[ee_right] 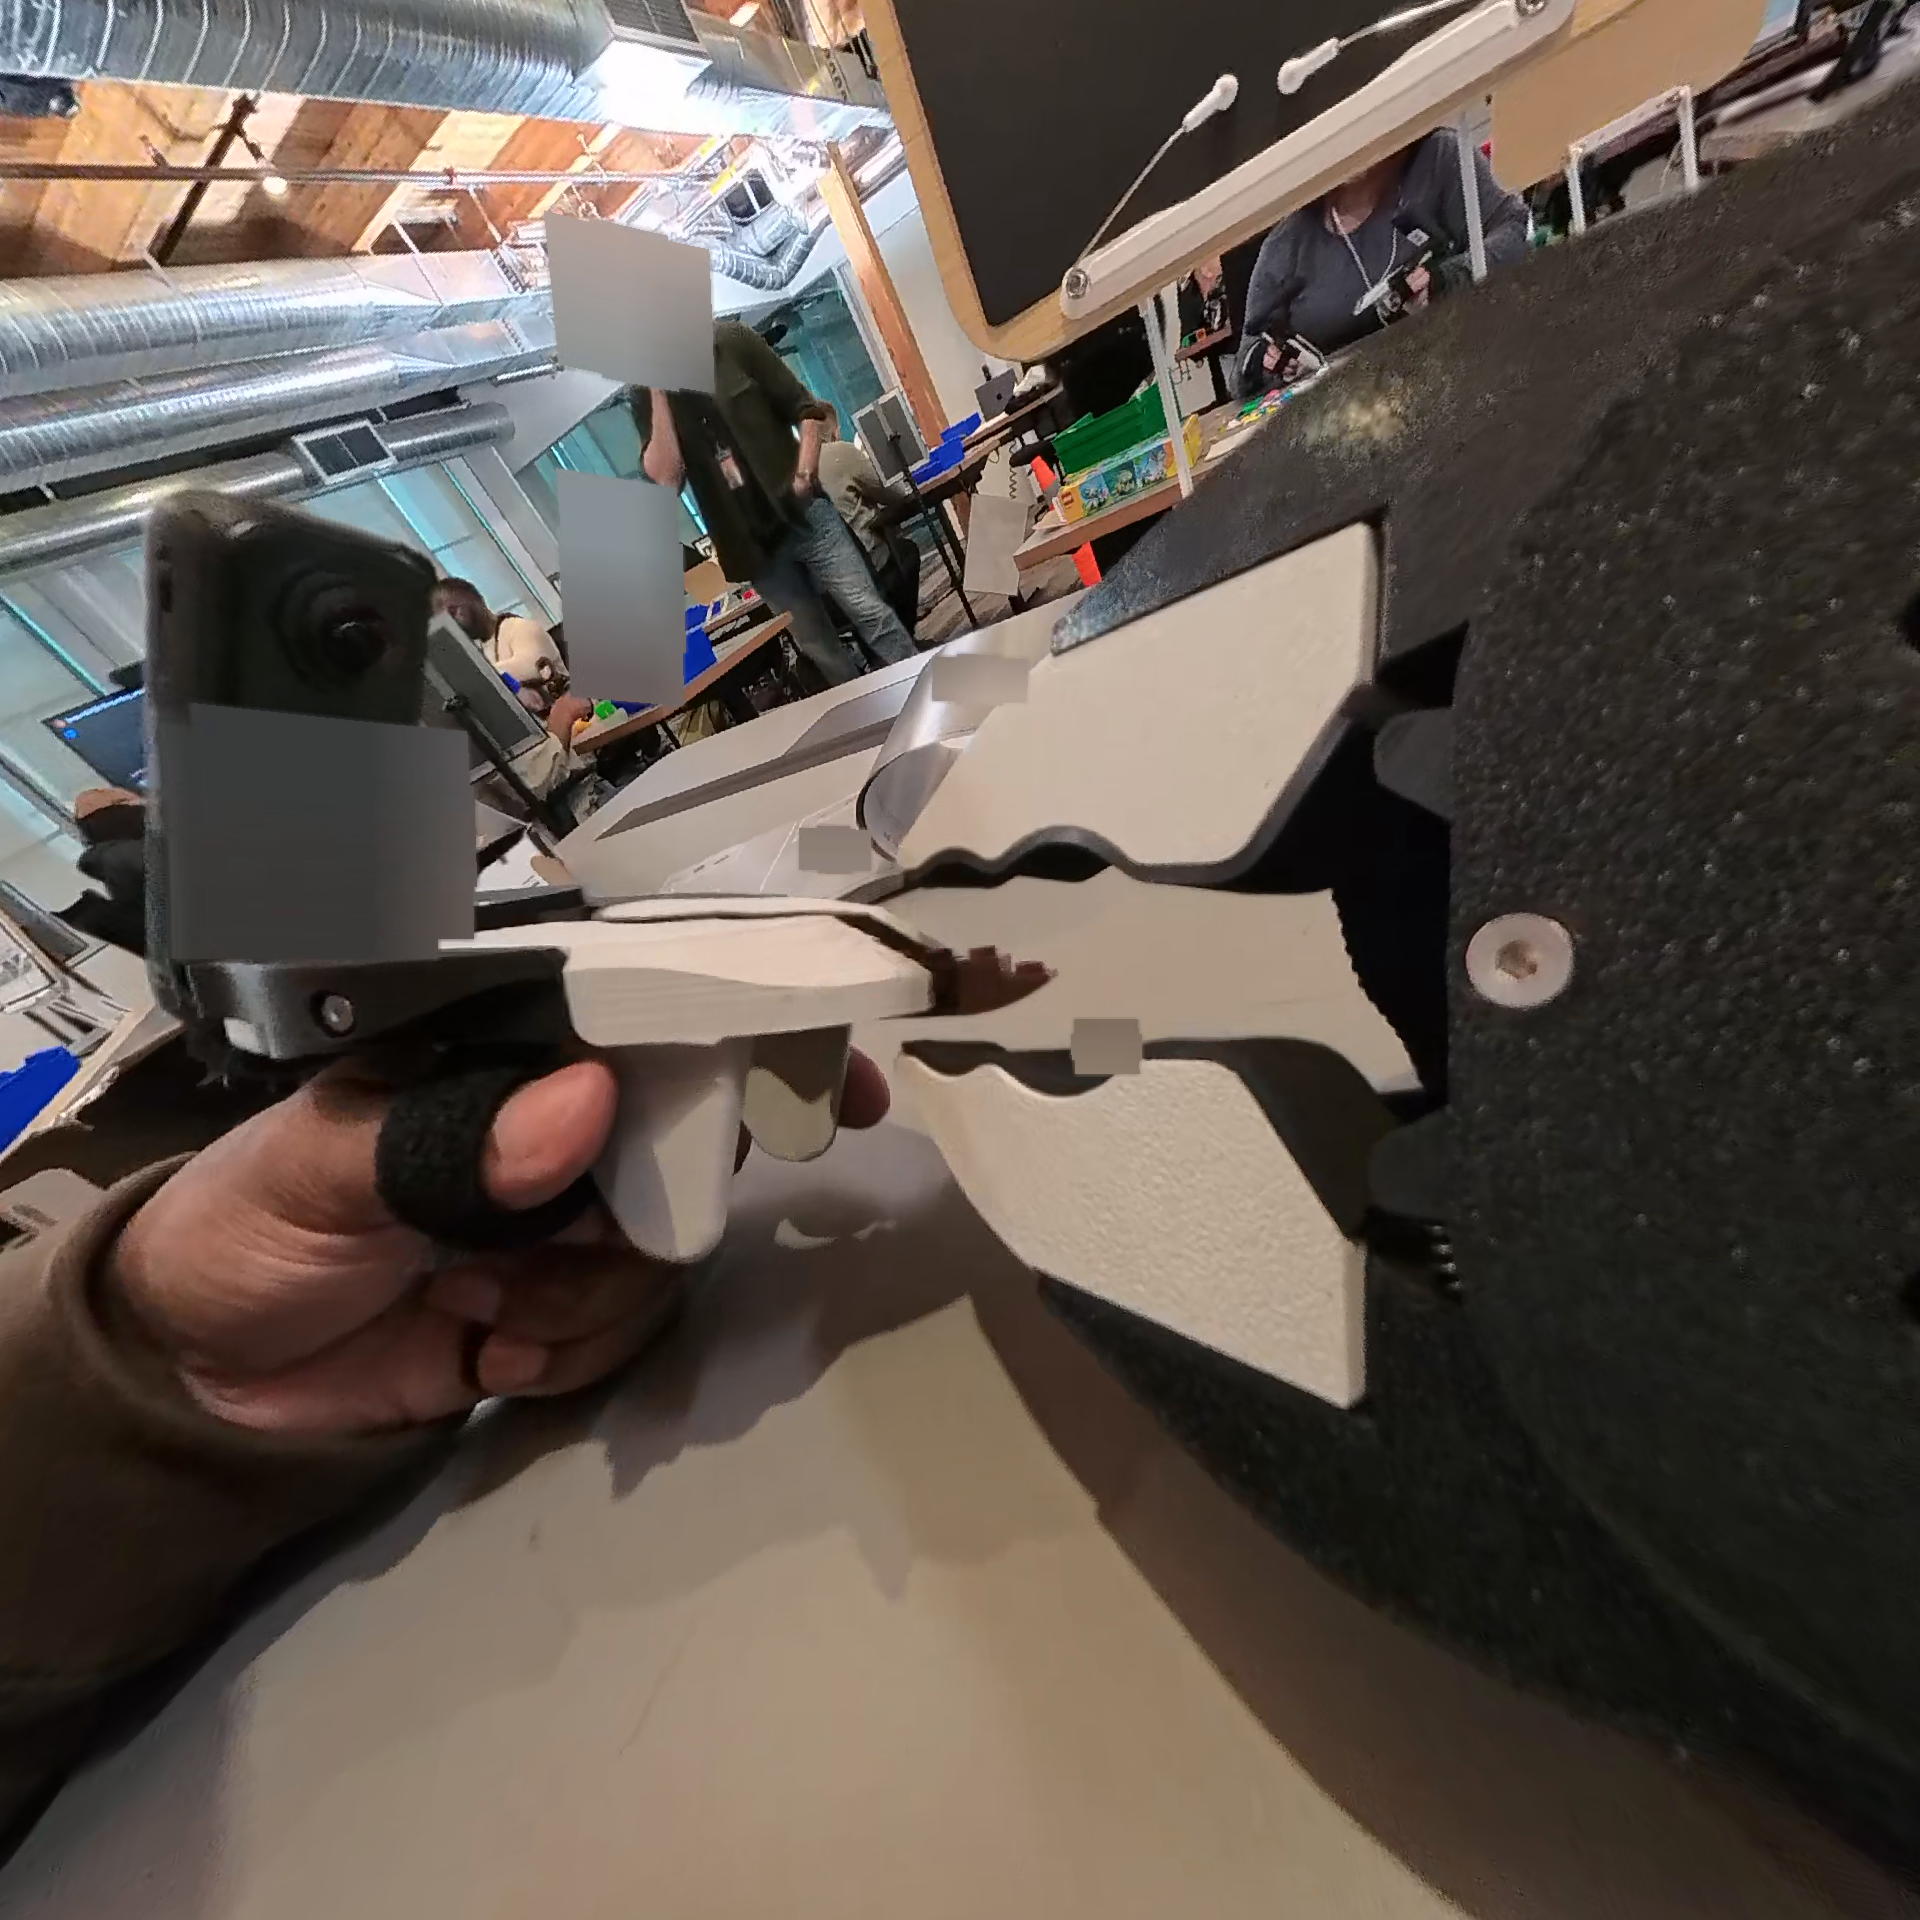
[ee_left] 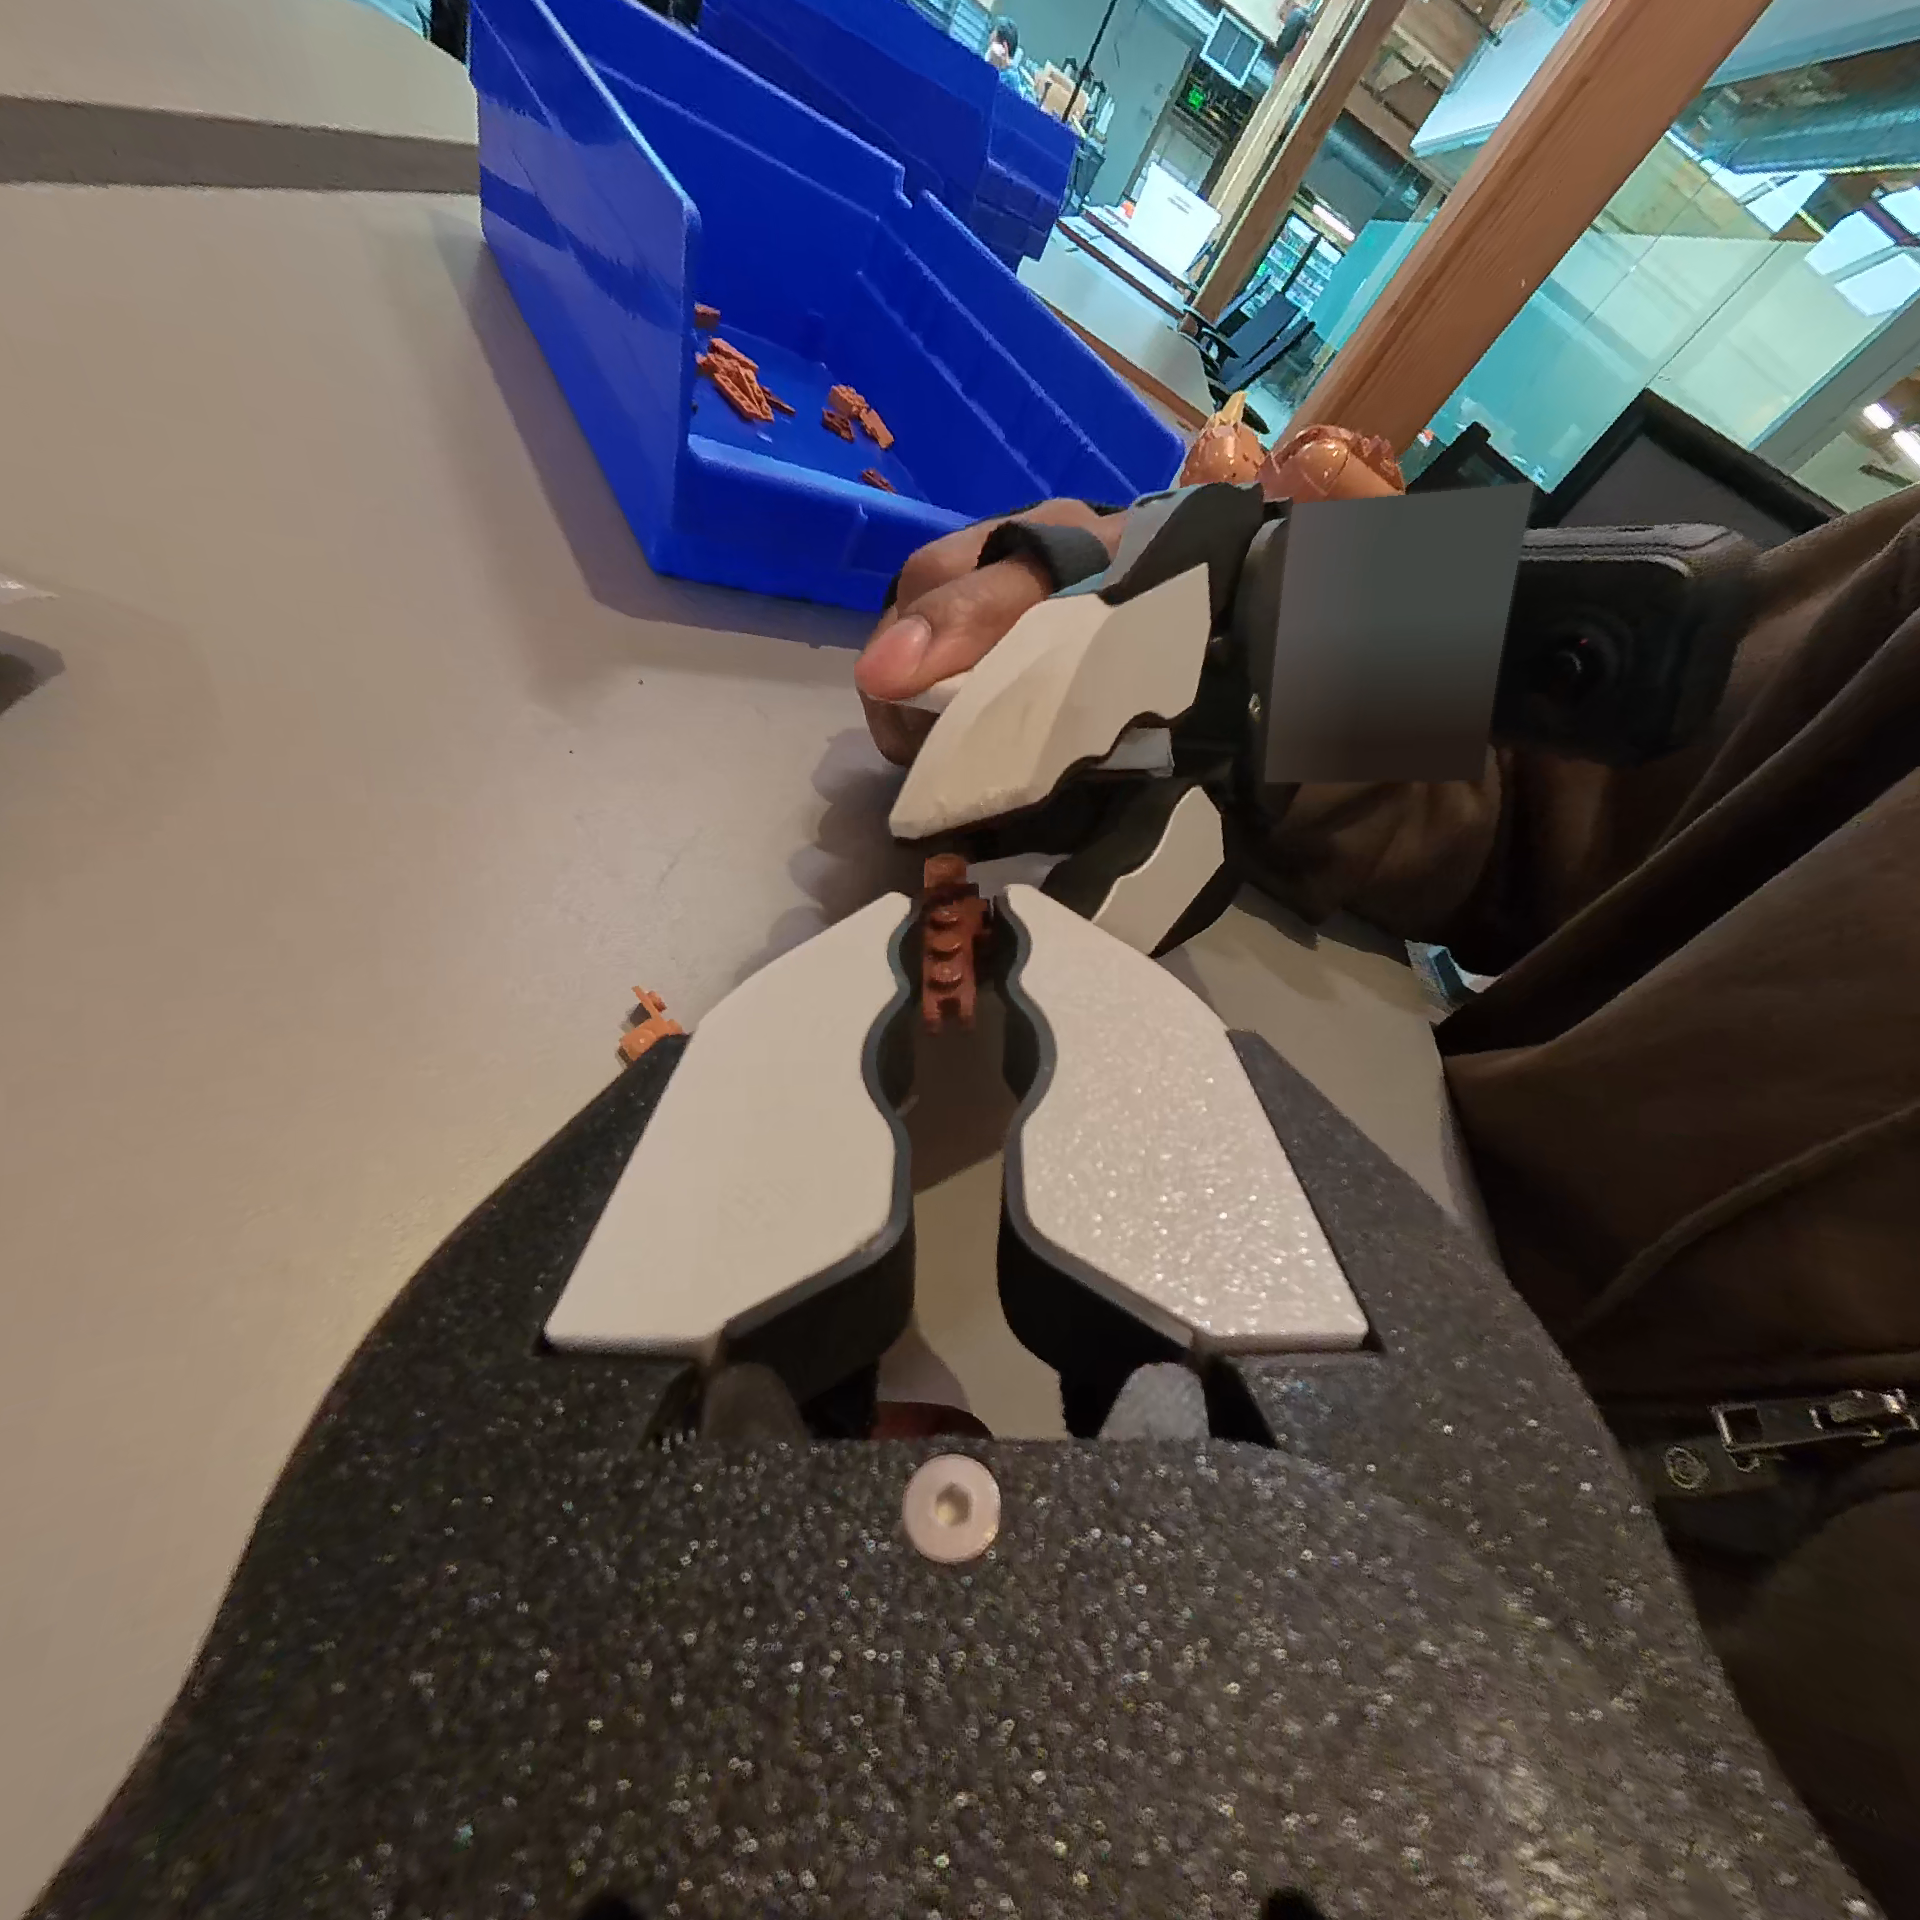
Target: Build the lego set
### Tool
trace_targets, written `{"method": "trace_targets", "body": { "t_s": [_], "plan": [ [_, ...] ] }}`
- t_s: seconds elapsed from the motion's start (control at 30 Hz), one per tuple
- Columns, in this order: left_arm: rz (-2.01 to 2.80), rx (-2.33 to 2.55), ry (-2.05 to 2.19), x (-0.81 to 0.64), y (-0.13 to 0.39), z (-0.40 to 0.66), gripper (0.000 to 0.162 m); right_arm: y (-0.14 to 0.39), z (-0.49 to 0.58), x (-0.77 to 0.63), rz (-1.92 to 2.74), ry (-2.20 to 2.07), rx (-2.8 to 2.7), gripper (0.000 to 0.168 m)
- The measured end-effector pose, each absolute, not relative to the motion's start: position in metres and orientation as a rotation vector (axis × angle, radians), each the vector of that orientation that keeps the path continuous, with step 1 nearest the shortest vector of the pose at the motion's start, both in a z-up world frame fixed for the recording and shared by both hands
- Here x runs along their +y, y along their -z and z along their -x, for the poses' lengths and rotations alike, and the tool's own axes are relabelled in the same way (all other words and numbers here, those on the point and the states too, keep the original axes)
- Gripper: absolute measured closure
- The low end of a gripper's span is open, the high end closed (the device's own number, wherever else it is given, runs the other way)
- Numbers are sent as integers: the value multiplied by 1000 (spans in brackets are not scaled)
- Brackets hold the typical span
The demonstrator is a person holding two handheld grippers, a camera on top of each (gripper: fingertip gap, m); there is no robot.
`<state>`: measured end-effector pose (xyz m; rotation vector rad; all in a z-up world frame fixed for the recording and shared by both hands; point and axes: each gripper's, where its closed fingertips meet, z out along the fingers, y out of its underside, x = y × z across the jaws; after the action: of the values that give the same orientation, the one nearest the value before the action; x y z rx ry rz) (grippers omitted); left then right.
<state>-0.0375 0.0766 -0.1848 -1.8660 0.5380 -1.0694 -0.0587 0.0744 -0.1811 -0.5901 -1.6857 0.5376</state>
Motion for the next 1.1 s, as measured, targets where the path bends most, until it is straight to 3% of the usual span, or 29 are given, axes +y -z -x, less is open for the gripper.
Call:
{"method": "trace_targets", "body": {
  "t_s": [0.33, 1.1],
  "plan": [
    [1810, 609, 766, 89, 183, 57, 150, 174, 57, 95, 739, -575, -1621, 137],
    [1744, 632, 553, 98, 177, 70, 150, 178, 51, 143, 1064, -427, -1531, 153]
  ]
}}
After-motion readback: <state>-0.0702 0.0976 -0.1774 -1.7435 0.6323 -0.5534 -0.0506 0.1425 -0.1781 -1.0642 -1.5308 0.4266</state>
